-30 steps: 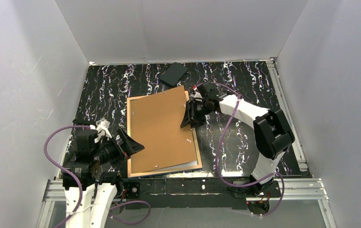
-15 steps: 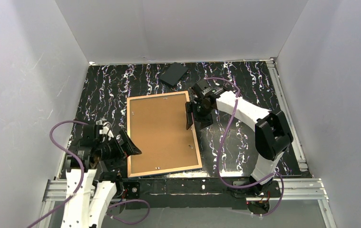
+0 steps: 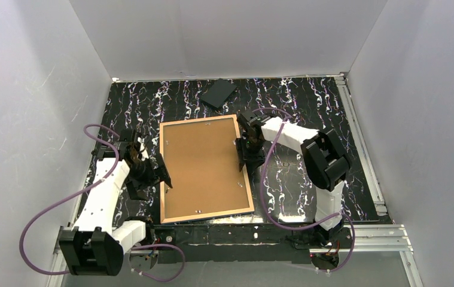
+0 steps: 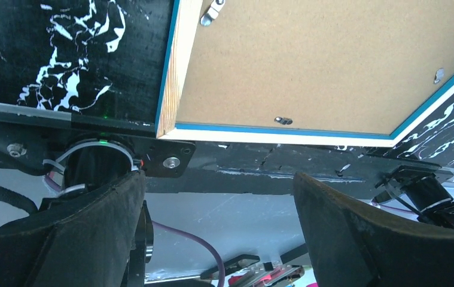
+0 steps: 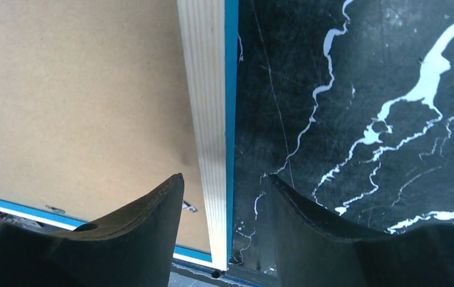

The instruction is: Put the photo into the frame

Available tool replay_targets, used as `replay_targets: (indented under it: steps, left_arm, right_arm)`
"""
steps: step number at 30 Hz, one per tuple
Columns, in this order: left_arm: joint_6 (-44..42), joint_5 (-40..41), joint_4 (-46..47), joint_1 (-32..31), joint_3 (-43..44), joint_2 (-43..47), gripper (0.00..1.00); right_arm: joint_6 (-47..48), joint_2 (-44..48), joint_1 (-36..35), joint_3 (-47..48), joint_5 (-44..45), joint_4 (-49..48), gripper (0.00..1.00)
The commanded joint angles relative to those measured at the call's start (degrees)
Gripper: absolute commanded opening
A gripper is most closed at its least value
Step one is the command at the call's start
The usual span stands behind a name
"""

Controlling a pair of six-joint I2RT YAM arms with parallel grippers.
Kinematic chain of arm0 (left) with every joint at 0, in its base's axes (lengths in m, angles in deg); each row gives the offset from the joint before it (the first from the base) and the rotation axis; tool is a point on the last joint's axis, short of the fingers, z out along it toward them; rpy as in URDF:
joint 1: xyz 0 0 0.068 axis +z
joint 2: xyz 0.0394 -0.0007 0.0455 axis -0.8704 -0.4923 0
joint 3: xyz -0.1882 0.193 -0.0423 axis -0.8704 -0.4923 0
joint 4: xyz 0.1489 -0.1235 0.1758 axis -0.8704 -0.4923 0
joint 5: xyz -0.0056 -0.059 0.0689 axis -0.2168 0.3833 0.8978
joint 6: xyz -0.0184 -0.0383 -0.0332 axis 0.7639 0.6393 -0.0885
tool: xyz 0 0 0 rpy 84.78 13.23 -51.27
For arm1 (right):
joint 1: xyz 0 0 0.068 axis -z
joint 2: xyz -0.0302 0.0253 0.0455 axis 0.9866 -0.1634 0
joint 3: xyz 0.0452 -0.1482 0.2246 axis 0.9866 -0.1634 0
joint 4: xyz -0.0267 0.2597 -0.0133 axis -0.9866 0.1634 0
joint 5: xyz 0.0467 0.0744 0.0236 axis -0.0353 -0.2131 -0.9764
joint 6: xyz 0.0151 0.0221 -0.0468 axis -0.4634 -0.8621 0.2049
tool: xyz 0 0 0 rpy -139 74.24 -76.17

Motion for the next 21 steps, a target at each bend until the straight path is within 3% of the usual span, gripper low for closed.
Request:
replay_targets:
  steps: [1,5,13,17,21]
  left_arm:
    - [-2.04,-1.32,-3.14,0.14,1.70,-3.89,0.93]
    - [-3.05,-3.37,-3.11,0.14,2.33,-4.55,0.92]
    - [-4.14,-4.01,-3.45,0.14,1.60,-3.80,0.92]
    - [-3.93,-5.37,-1.94,-0.02,-0.31,-4.41,0.90]
    - [-3.02,-5.72,-0.04,-1.06,-1.93,-5.24,0.89]
  right_arm:
    - [0.69,-1.46,-0.08,-0.08,-0.67,-2.31,0.57]
    - [0.49,-2.84,-0.10,0.23,-0.90,-2.67,0.45]
    - [0.07,-0.50,0.09,-2.64,1.73,-1.68,0.10]
    - [0.91,2.04,0.42,-4.56,4.38,-0.74,0.02]
    - [1.79,5.59,1.16,-7.09,5.93,0.12,0.01]
